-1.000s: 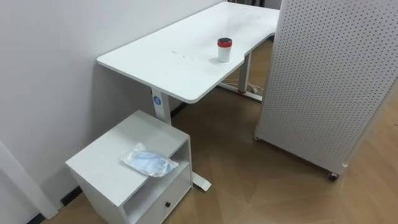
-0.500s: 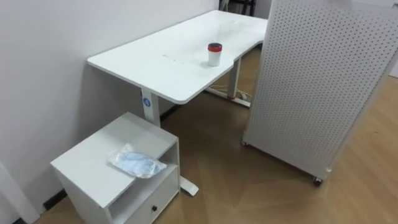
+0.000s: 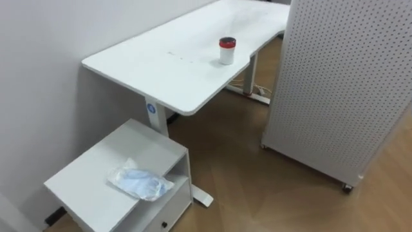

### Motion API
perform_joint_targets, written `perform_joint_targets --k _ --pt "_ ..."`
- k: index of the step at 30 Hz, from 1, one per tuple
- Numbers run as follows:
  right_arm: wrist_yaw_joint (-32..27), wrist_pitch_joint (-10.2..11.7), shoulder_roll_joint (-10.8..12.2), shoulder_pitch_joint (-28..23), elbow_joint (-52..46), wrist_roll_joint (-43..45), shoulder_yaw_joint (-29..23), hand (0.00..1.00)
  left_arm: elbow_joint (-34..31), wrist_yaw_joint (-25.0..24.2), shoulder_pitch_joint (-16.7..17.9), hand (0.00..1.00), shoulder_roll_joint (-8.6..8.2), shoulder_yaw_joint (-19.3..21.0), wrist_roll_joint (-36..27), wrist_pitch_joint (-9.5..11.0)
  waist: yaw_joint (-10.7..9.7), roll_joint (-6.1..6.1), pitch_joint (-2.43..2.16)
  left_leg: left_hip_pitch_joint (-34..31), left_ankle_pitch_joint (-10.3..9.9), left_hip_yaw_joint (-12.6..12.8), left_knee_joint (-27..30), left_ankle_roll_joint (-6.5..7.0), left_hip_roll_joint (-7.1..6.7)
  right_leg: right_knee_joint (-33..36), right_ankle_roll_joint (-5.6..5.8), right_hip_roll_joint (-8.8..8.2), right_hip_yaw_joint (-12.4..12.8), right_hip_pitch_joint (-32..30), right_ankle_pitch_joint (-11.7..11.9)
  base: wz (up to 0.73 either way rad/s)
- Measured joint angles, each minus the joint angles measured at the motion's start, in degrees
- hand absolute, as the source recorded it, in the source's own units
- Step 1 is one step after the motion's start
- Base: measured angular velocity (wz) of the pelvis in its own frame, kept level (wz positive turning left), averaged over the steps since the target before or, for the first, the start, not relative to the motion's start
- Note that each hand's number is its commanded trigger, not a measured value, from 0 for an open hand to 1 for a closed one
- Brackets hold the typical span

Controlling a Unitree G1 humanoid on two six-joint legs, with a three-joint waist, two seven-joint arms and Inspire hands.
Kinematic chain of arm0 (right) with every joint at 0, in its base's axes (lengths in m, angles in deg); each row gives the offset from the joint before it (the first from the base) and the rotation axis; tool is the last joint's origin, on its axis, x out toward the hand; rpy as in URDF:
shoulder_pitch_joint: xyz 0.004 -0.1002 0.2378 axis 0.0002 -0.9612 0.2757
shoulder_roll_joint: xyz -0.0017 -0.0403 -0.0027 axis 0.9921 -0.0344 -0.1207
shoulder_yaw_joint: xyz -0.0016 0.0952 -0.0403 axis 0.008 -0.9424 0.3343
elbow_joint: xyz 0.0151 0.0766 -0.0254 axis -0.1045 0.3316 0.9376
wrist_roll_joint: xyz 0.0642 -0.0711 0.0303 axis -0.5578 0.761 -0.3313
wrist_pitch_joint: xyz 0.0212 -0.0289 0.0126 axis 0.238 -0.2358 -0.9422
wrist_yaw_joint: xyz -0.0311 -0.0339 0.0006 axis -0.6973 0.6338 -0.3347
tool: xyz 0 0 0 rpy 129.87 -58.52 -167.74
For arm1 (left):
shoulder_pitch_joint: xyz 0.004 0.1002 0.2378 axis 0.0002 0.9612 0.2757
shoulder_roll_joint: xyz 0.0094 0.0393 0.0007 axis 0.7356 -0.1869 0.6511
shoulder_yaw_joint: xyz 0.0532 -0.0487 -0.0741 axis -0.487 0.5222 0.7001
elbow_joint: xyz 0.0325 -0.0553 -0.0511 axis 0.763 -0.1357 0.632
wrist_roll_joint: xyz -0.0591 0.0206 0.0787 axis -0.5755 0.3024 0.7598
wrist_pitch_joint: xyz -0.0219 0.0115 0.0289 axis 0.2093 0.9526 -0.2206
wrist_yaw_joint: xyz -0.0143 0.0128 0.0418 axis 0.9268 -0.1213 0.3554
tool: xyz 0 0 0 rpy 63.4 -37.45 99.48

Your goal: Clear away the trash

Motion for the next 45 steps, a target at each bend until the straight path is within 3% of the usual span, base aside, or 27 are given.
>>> perform_joint_targets --k 1,2,3,5,6,8,10,12,15,17,18,20,21,22,24,25,28,31,34,36,45 --pt "-0.50 0.10 -0.56 -0.73 -0.74 0.76 0.79 1.00 -0.12 0.25 -0.11 0.00 -0.21 -0.13 0.00 0.19 -0.19 0.43 -1.24 -0.12 -1.50 0.54 -1.56 -0.88 -0.58 0.43 0.12 -0.36 1.11 0.53 -0.14 -0.26" --pt "-0.86 0.20 -0.76 -1.05 -0.88 1.10 0.74 1.00 -0.21 0.29 -0.30 0.00 -0.36 -0.11 0.06 0.27 -0.49 0.89 -1.74 0.23 -3.01 0.62 -2.85 -0.69 -0.43 1.22 0.67 -0.36 0.50 0.44 -0.45 0.14" --pt "-1.45 0.39 -0.52 -1.45 -0.84 1.20 0.70 1.00 -0.32 0.74 -1.75 0.00 -0.27 -0.07 0.27 0.35 -0.69 0.74 -1.98 0.72 -4.87 1.09 -1.52 0.04 -1.33 3.36 1.59 -1.39 -1.17 0.29 -1.07 0.22" --pt "-2.51 0.37 -0.40 -1.08 -0.67 1.71 0.71 1.00 -0.53 1.41 -3.73 0.00 -0.20 -0.03 0.05 0.81 0.06 0.04 -1.62 1.87 -6.98 2.53 -0.48 0.99 -2.07 9.22 2.38 -2.66 -2.65 -1.50 -0.69 0.04" --pt "-2.75 0.66 -0.42 -0.59 -0.94 2.02 0.71 1.00 -0.54 2.50 -4.75 0.00 -0.12 -0.11 -1.14 0.82 0.32 -0.10 -1.56 2.85 -7.67 3.56 0.15 2.03 -2.51 13.86 4.10 -3.45 -3.60 -2.93 0.71 0.00" --pt "-2.74 1.24 -0.15 0.28 -0.93 3.21 0.79 1.00 -0.73 4.22 -6.77 0.00 0.30 -0.19 -2.35 0.78 0.12 0.58 -1.80 4.82 -8.60 3.92 -0.20 2.93 -2.55 20.09 4.58 -3.59 -3.88 -4.74 5.10 0.10" --pt "-2.44 2.36 0.01 0.96 -0.91 3.27 1.88 1.00 -1.46 6.68 -9.27 0.00 0.87 -1.41 -3.32 0.93 0.19 0.13 -1.49 8.96 -9.19 2.45 -4.45 2.64 -4.00 29.89 4.14 -4.74 -6.03 -8.54 13.95 0.26" --pt "-2.28 3.11 -0.20 1.75 -1.46 3.27 1.93 1.00 -2.53 7.75 -11.23 0.00 0.77 -2.77 -3.30 2.01 -0.14 0.45 -1.49 10.59 -9.56 1.27 -6.89 2.41 -4.45 36.28 4.28 -5.87 -7.09 -12.08 17.85 0.19" --pt "-1.70 3.88 -0.44 3.42 -3.12 2.72 3.48 1.00 -3.21 9.65 -14.06 0.00 0.05 -3.64 -3.17 4.02 0.41 2.62 -1.37 11.82 -9.62 0.59 -8.66 2.36 -3.13 43.51 3.60 -7.23 -8.08 -21.69 12.20 -0.07" --pt "-1.44 4.33 -0.36 4.12 -3.59 2.61 5.62 1.00 -3.68 11.48 -15.14 0.00 -0.58 -3.66 -3.21 5.53 0.64 3.43 -1.36 12.60 -9.55 0.58 -9.46 2.06 -2.07 41.26 3.67 -7.62 -8.33 -26.52 8.90 -0.12" --pt "-1.30 4.42 -0.26 5.19 -3.25 2.59 7.20 1.00 -3.87 12.46 -15.98 0.00 -0.82 -3.95 -3.20 6.11 0.75 3.63 -1.39 12.61 -9.50 0.52 -9.78 1.71 -1.31 36.94 3.54 -7.36 -8.36 -28.98 7.55 0.00" --pt "-0.88 4.83 -0.03 6.63 -2.19 2.43 8.23 1.00 -4.08 13.85 -17.96 0.00 -1.25 -4.94 -3.12 6.46 0.24 3.54 -1.37 11.80 -9.24 -0.30 -9.91 1.17 -0.60 27.46 3.31 -6.75 -8.39 -32.11 7.04 0.15" --pt "-0.92 5.14 0.01 7.55 -1.77 1.80 8.83 1.00 -4.09 14.67 -19.53 0.00 -1.59 -5.92 -3.08 6.87 -0.44 3.49 -1.31 11.10 -9.01 -1.56 -9.92 0.68 -0.31 20.39 3.15 -6.27 -8.46 -33.26 7.47 0.42" --pt "-0.86 5.59 0.09 8.29 -1.14 1.12 9.83 1.00 -4.12 15.14 -21.09 0.00 -1.55 -7.27 -3.05 7.74 -0.90 3.09 -1.21 10.26 -8.93 -2.64 -9.72 0.08 -0.18 13.42 3.51 -5.92 -8.21 -33.95 9.78 0.46" --pt "-0.87 6.50 0.41 9.37 -0.10 0.86 10.97 1.00 -4.19 16.44 -23.18 0.00 -1.58 -8.95 -2.42 9.12 -1.81 3.42 -1.33 8.17 -8.91 -4.86 -8.48 -1.29 0.84 9.65 3.64 -3.80 -8.46 -33.69 15.42 0.42" --pt "-0.64 6.91 0.73 10.22 0.92 0.82 12.01 1.00 -4.16 17.37 -24.22 0.00 -1.44 -9.26 -1.88 10.66 -1.89 3.46 -1.13 7.48 -8.69 -5.37 -8.69 -2.10 1.53 8.14 2.87 -2.53 -9.65 -33.53 16.13 0.25" --pt "0.59 7.91 1.41 11.88 2.39 0.74 14.52 1.00 -4.03 19.65 -24.94 0.00 -1.44 -10.58 -1.96 12.76 -2.48 3.54 -0.68 6.96 -8.38 -5.62 -9.62 -3.35 2.73 6.83 1.69 -1.09 -10.62 -33.55 16.75 0.00" --pt "0.69 8.11 1.09 14.50 3.32 0.88 16.99 1.00 -4.01 21.20 -26.47 0.00 -1.67 -12.97 -1.91 13.45 -3.45 4.05 0.10 5.68 -8.33 -6.16 -9.82 -3.85 3.36 7.28 1.07 -1.06 -11.76 -34.97 16.35 0.02" --pt "1.10 8.46 1.42 16.23 3.73 1.14 19.03 1.00 -3.42 23.11 -28.88 0.00 -1.61 -13.55 -1.90 14.47 -3.68 4.06 0.59 3.78 -8.17 -6.43 -9.75 -4.17 3.62 7.34 0.70 -1.05 -13.01 -36.56 16.36 0.07" --pt "1.49 8.59 1.45 17.01 3.90 1.20 19.53 1.00 -2.76 24.22 -30.00 0.00 -1.66 -13.67 -1.88 15.41 -3.72 4.08 1.42 3.67 -8.21 -6.50 -9.73 -4.25 3.64 7.48 0.63 -1.03 -13.03 -36.74 16.30 0.03" --pt "1.41 8.54 2.49 20.82 3.89 3.48 21.49 1.00 -2.76 29.18 -33.70 0.00 -1.71 -13.98 -1.93 16.12 -3.75 4.11 1.75 -2.83 -8.14 -7.35 -6.61 -4.24 3.52 11.26 0.39 -1.59 -13.05 -43.57 15.89 0.02"
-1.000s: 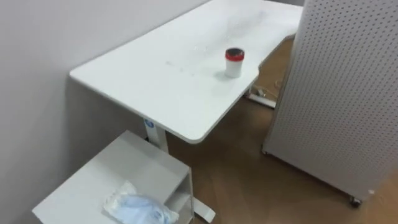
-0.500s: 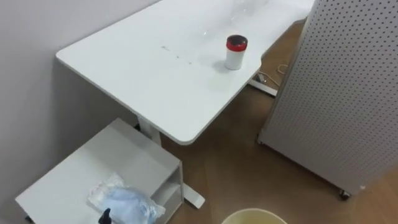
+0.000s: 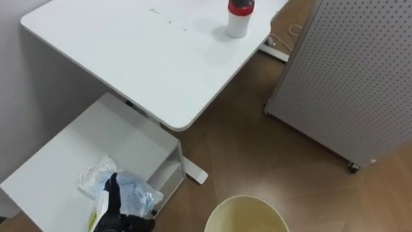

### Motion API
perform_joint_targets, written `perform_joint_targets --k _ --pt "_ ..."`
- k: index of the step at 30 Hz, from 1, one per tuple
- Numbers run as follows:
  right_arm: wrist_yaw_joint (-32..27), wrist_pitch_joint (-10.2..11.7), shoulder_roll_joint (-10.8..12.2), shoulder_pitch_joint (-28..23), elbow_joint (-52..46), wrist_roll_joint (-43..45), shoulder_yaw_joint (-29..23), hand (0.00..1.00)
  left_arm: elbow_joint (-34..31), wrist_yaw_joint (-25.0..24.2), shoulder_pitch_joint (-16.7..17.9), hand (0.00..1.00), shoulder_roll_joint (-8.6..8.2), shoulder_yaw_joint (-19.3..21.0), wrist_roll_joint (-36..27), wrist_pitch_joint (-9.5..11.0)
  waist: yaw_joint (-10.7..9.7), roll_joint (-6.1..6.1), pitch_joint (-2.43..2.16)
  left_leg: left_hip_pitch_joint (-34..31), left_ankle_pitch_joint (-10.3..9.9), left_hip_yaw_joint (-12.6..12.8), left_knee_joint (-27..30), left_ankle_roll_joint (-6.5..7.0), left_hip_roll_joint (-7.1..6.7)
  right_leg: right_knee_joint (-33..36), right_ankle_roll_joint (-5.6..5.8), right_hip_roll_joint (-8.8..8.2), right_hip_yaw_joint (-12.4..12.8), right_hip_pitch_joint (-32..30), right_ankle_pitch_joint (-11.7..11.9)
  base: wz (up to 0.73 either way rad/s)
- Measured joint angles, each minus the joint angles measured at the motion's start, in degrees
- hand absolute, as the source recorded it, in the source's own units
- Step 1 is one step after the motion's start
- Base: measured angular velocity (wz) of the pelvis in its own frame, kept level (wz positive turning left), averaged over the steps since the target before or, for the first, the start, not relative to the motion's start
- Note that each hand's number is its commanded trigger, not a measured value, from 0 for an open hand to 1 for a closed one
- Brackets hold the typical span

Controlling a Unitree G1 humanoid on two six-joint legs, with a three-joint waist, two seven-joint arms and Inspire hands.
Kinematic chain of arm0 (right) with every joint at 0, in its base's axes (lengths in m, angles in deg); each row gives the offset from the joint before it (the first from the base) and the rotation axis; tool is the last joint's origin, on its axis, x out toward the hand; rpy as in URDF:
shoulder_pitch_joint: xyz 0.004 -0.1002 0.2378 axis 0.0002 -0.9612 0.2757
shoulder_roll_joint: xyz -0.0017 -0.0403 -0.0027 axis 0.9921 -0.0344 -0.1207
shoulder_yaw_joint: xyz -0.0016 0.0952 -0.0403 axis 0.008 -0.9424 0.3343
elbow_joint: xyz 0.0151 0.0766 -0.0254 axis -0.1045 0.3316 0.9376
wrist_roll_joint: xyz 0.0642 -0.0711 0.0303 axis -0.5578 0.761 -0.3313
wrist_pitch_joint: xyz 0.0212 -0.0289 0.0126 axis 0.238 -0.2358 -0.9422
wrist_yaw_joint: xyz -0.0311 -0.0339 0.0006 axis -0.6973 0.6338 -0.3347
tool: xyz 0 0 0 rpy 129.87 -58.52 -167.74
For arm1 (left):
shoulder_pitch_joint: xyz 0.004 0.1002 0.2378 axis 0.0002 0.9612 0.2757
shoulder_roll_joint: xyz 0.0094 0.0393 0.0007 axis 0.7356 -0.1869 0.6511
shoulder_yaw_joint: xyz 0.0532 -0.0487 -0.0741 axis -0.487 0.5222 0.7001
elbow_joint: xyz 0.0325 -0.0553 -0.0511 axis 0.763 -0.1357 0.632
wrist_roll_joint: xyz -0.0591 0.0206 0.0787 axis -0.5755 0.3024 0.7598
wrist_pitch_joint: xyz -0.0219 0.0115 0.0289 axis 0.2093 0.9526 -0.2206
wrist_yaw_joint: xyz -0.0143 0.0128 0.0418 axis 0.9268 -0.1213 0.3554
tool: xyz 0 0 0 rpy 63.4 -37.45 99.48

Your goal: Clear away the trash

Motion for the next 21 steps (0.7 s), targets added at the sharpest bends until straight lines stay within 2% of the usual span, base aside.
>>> perform_joint_targets --k 3,7,11,15,21 --pt "-0.37 -0.42 0.49 0.77 0.02 -0.11 0.68 1.00 0.00 1.45 -0.29 0.00 -0.25 -1.55 0.17 -0.01 -0.01 0.13 0.26 -1.36 0.16 -0.04 -0.07 -0.05 -0.04 0.22 -0.28 -0.17 -0.24 -1.22 -0.09 0.00" --pt "-1.25 -0.36 1.28 1.31 0.01 -0.21 0.66 1.00 -0.02 3.44 -0.29 0.00 -0.64 -2.56 0.28 -0.04 -0.21 0.08 0.31 -3.28 0.79 -0.27 -0.03 -0.17 -0.43 1.35 -0.63 -0.79 -0.65 -3.47 -0.27 0.04" --pt "-1.39 0.00 1.59 1.69 -0.06 -1.12 1.54 1.00 0.26 6.38 -0.59 0.00 -0.73 -3.49 4.03 -0.04 -0.28 0.18 0.58 -4.37 0.80 -0.28 1.09 -0.14 -0.48 2.60 -0.76 -0.96 -0.51 -4.83 -0.48 0.01" --pt "-1.28 -0.16 1.26 2.25 -0.15 -2.69 2.63 1.00 2.91 8.33 -1.88 0.00 -0.69 -6.25 8.24 -0.19 -0.39 1.04 1.29 -5.29 0.57 -0.44 1.65 -0.04 -0.42 3.03 -0.76 -0.95 -0.57 -5.48 -0.49 0.00" --pt "-0.89 -0.19 1.07 3.00 -0.12 -5.10 4.77 1.00 5.12 9.63 -2.64 0.00 -0.27 -8.68 10.14 -1.38 -1.46 1.06 1.33 -6.83 0.57 -0.54 2.56 -0.02 -0.62 4.01 -0.88 -1.42 -0.85 -6.93 -0.68 0.01"
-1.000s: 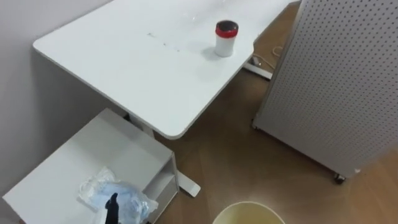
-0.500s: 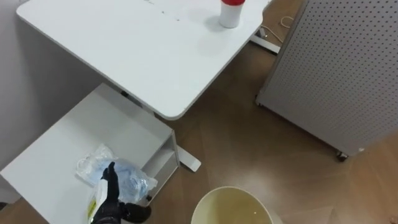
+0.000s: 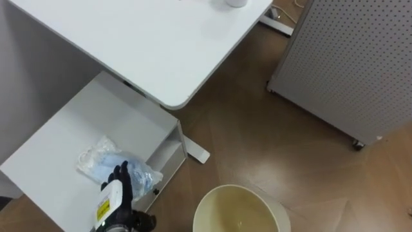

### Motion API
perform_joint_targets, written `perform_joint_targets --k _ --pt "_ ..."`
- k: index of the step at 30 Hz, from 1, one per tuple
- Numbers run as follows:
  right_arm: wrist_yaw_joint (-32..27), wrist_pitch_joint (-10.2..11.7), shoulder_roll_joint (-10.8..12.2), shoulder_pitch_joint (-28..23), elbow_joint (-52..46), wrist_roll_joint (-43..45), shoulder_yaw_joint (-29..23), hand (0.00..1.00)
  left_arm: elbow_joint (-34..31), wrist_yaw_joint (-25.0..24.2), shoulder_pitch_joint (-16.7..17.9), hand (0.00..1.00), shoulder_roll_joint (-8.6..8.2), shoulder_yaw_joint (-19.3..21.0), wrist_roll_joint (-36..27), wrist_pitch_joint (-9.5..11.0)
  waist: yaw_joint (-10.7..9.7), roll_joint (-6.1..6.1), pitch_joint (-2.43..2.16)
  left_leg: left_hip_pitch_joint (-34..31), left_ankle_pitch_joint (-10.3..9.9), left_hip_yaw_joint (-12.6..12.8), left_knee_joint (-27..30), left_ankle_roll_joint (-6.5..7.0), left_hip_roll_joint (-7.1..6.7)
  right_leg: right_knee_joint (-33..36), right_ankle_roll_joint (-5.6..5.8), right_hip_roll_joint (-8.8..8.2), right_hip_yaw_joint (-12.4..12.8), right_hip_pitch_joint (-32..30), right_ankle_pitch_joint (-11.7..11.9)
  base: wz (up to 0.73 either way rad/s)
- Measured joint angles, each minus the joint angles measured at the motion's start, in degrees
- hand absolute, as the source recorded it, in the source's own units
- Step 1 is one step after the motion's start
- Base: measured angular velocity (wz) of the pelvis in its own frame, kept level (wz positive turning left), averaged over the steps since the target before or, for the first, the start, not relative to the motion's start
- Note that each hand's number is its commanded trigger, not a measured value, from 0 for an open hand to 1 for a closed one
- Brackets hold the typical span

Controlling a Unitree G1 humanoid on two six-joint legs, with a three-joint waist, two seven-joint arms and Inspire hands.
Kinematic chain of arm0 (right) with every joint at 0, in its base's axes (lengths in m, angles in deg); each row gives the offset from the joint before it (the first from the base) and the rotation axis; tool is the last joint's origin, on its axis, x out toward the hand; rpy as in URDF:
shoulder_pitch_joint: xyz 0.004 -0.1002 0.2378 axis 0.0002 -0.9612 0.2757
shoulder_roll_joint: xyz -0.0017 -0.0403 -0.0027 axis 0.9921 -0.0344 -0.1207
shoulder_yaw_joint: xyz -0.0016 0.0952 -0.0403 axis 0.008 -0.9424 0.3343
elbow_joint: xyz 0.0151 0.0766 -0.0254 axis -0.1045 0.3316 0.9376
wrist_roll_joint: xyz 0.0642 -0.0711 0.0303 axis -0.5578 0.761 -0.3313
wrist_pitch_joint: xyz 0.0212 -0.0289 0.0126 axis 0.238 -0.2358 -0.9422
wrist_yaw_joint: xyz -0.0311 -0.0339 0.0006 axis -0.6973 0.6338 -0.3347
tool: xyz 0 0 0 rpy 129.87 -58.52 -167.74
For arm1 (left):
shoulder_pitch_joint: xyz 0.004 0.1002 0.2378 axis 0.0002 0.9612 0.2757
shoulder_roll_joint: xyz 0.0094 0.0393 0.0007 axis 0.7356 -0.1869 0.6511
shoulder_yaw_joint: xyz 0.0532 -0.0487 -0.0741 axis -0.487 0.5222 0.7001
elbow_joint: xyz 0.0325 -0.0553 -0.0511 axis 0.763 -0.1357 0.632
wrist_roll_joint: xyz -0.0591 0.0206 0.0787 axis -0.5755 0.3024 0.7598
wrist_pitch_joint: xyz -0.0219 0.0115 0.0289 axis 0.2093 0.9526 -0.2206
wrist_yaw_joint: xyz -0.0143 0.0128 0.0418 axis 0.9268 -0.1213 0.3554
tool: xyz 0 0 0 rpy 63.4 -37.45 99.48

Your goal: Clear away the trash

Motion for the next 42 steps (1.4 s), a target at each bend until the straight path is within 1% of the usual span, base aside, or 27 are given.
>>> perform_joint_targets --k 1,6,11,13,16,20,21,23,28,31,33,34,36,38,41,42 --pt "0.30 0.01 -0.03 0.00 0.02 -0.74 0.43 1.00 0.11 0.03 -0.02 0.00 0.07 -0.05 0.16 -0.31 -0.26 0.00 0.00 -0.23 0.01 -0.07 0.09 0.01 -0.05 0.05 0.03 -0.05 -0.05 -0.19 -0.05 0.03" --pt "0.38 0.07 -0.07 0.17 0.11 -3.43 1.48 1.00 0.23 0.66 -0.40 0.00 0.30 -0.06 3.03 -1.22 -0.30 -0.06 0.02 -0.71 0.02 0.05 0.01 0.06 -0.33 0.66 0.15 -0.25 0.52 -1.12 -0.30 0.00" --pt "0.97 0.02 -0.09 0.51 0.06 -4.60 3.13 1.00 1.64 0.91 -2.47 0.00 0.67 -0.10 3.76 -1.77 -0.67 -0.32 0.16 -1.27 0.03 0.05 -0.15 0.05 -0.33 0.93 0.08 -0.24 0.74 -1.80 -0.62 0.00" --pt "1.04 -0.04 -0.01 0.85 -0.03 -4.55 3.14 1.00 1.66 0.98 -3.34 0.00 0.68 -0.09 3.75 -2.46 -1.09 -0.35 0.18 -2.11 0.03 0.05 0.44 0.05 -0.30 1.08 0.07 -0.27 0.62 -2.62 -0.62 0.00" --pt "1.04 -0.02 0.03 1.07 -0.22 -4.56 3.14 1.00 1.81 1.00 -3.50 0.00 0.68 -0.10 3.71 -2.57 -1.68 -0.48 0.25 -2.76 -0.07 0.06 1.24 0.14 -0.26 1.89 0.05 -0.44 0.60 -3.24 -0.71 0.00" --pt "0.80 -0.04 -0.21 1.00 -1.20 -4.69 3.33 1.00 1.80 1.36 -3.50 0.00 0.69 -0.22 3.78 -2.60 -1.62 -0.51 0.27 -4.12 -0.39 0.05 2.37 0.22 -0.12 2.55 -0.04 -0.35 0.70 -4.34 -0.82 0.00" --pt "0.71 -0.05 -0.35 0.95 -1.97 -4.76 3.70 1.00 1.80 1.76 -3.48 0.00 0.69 -0.76 3.85 -2.63 -1.63 -0.51 0.27 -4.73 -0.60 0.02 3.01 0.26 -0.08 3.11 -0.03 -0.35 0.76 -4.83 -1.01 0.00" --pt "0.68 -0.04 -0.38 0.94 -2.59 -4.73 3.74 1.00 1.81 2.37 -3.46 0.00 0.69 -1.04 4.99 -2.62 -1.61 -0.51 0.27 -5.48 -0.86 0.06 3.65 0.33 0.02 3.86 -0.06 -0.36 0.65 -5.45 -1.18 0.00" --pt "0.04 0.38 -0.97 0.01 -5.95 -4.32 3.71 1.00 1.76 4.74 -3.64 0.00 2.01 -1.12 7.32 -2.56 -1.84 -0.49 0.25 -8.95 -1.39 -0.12 7.12 0.47 0.16 6.78 -0.20 -0.65 0.75 -8.65 -1.75 0.00" --pt "-0.34 1.09 -1.70 -0.16 -6.73 -4.49 3.69 1.00 1.79 5.46 -3.61 0.00 2.20 -1.27 7.25 -2.60 -1.84 -0.43 0.21 -11.22 -1.41 -0.63 8.83 0.53 -0.08 8.65 -0.36 -1.18 0.61 -10.65 -2.07 0.10" --pt "-0.35 1.36 -2.28 0.02 -6.82 -4.66 3.68 1.00 1.78 6.01 -3.90 0.75 2.42 -2.42 7.22 -2.67 -1.71 -0.39 0.19 -12.91 -1.85 -0.80 10.59 0.68 -0.12 10.10 -0.36 -1.41 0.48 -12.14 -2.73 0.11" --pt "-0.42 1.53 -2.51 0.20 -6.83 -4.86 3.68 1.00 1.78 5.99 -4.05 1.00 2.55 -2.98 7.22 -2.72 -1.65 -0.32 0.15 -14.00 -2.25 -0.90 11.91 0.72 -0.06 11.24 -0.39 -1.52 0.39 -13.07 -3.09 0.06" --pt "-0.45 1.71 -2.66 0.27 -7.03 -5.42 3.67 1.00 1.78 5.97 -4.10 1.00 2.57 -3.45 7.23 -2.75 -1.63 -0.30 0.14 -15.07 -2.78 -0.95 13.61 0.82 0.05 12.82 -0.47 -1.66 0.43 -14.04 -3.55 0.00" --pt "-0.46 2.13 -2.92 0.26 -7.21 -6.35 3.66 1.00 1.76 6.00 -4.34 1.00 2.58 -3.51 7.19 -2.76 -1.73 -0.25 0.11 -16.05 -3.07 -1.24 14.86 0.91 -0.02 14.10 -0.63 -2.16 0.37 -14.97 -3.92 0.02" --pt "-0.91 2.18 -3.51 0.22 -8.37 -6.87 3.66 1.00 1.45 8.79 -5.45 1.00 3.01 -3.52 6.67 -2.73 -1.58 -0.16 0.05 -17.81 -3.38 -1.23 16.83 1.03 0.00 16.07 -0.71 -2.38 0.67 -16.76 -4.25 0.00" --pt "-0.99 2.17 -3.72 0.23 -8.85 -7.15 3.66 1.00 1.44 9.63 -6.30 1.00 3.39 -3.44 6.56 -2.74 -1.52 -0.10 0.01 -18.30 -3.40 -1.22 17.36 1.03 0.02 16.64 -0.71 -2.41 0.83 -17.27 -4.31 0.00"
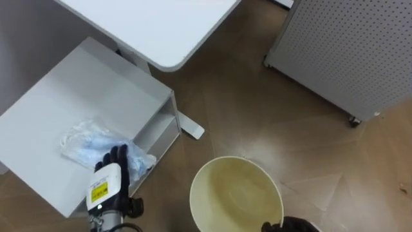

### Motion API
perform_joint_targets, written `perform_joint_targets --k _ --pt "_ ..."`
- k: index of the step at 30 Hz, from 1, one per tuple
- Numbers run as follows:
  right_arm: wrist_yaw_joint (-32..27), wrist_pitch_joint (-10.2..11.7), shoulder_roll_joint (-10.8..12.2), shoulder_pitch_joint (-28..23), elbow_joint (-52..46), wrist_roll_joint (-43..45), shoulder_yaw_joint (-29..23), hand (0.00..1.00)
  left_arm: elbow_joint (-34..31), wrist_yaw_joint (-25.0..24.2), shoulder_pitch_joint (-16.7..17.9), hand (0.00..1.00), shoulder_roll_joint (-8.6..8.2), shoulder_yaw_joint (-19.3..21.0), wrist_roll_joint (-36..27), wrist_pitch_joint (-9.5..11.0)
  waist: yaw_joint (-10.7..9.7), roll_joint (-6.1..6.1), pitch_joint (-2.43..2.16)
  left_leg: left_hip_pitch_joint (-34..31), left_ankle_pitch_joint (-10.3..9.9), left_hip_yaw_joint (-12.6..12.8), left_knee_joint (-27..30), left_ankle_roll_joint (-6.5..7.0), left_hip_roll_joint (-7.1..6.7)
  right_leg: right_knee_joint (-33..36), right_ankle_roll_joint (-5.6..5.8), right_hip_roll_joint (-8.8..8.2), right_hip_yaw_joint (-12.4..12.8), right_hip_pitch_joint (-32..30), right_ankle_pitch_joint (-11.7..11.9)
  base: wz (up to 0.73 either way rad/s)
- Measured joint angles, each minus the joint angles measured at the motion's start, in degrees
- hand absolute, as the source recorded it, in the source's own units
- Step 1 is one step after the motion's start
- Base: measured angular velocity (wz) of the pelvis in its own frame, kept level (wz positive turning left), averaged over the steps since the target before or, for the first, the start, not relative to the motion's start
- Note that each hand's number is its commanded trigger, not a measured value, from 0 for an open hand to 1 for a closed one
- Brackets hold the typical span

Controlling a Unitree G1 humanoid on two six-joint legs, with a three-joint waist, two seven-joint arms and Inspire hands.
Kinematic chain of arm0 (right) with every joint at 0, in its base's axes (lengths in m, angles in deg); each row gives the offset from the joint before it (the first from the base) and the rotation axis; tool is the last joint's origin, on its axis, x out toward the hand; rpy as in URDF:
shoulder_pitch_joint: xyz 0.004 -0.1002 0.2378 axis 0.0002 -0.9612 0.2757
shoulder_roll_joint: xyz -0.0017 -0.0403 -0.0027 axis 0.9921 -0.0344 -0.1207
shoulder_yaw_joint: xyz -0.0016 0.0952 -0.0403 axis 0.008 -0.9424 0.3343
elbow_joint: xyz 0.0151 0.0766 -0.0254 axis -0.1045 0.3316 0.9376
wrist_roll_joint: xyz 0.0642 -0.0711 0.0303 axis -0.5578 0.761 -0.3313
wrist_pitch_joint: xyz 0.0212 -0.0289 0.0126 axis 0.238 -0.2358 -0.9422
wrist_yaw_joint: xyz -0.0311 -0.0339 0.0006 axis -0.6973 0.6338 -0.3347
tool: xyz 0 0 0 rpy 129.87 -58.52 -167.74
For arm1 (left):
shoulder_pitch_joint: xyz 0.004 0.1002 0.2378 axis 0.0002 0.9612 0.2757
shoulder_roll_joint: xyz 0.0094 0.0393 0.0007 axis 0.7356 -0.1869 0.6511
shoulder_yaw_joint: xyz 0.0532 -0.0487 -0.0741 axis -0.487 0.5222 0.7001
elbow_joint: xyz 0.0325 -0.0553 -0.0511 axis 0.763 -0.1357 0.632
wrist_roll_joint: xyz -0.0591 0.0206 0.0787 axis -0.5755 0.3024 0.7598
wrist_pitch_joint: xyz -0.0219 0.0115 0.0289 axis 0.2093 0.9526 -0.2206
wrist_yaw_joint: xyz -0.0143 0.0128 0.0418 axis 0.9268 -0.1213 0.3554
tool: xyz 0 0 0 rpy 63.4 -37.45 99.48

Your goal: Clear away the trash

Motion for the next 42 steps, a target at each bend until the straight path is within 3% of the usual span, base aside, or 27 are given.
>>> perform_joint_targets --k 4,13,25,29,35,42 --pt "-0.01 0.05 -0.05 0.00 -0.14 -0.28 0.02 1.00 0.19 0.11 -0.85 1.00 1.15 -0.17 0.01 -0.04 -0.11 0.07 -0.05 -0.29 -0.20 0.29 0.89 -0.31 0.11 0.87 -0.15 -0.05 0.08 -0.47 -0.03 -0.05" --pt "0.19 0.05 0.01 -0.02 -0.12 -0.17 0.59 1.00 1.79 -2.08 1.94 1.00 0.25 -2.19 0.03 -1.20 -0.09 0.08 -0.05 -0.34 -0.18 0.21 0.84 -0.37 0.82 0.08 -0.61 0.34 -0.45 -0.08 0.52 -0.02" --pt "1.95 -0.01 0.68 -0.09 1.61 -0.17 0.58 1.00 1.68 -5.31 1.67 1.00 0.57 -2.15 0.20 -1.12 -0.09 0.09 -0.04 2.65 0.33 0.43 -2.45 -0.36 0.80 -3.05 -0.51 0.51 -1.42 3.16 0.67 0.01" --pt "1.81 0.61 1.39 -0.29 2.44 0.15 0.66 1.00 1.19 -5.04 2.36 1.00 0.39 -2.22 -0.02 -0.10 -0.03 0.11 -0.02 5.51 0.47 1.24 -4.70 -0.40 0.82 -4.62 -0.42 0.35 -1.53 5.50 0.61 0.01" --pt "2.02 1.26 2.83 -0.47 4.66 0.47 1.22 1.00 0.11 -4.72 3.30 1.00 -1.76 -2.21 -1.19 3.69 0.24 0.11 -0.04 10.68 0.62 2.11 -9.03 -0.62 0.75 -7.95 -0.16 0.53 -1.54 9.72 0.68 -0.05" --pt "2.63 2.44 4.40 -0.49 7.20 0.83 1.12 1.00 -5.63 -8.07 6.24 1.00 -7.35 -5.41 -3.08 6.88 1.22 0.11 -0.07 15.00 0.79 3.41 -12.63 -0.90 1.04 -10.90 0.17 1.23 -1.35 13.43 0.88 -0.06"
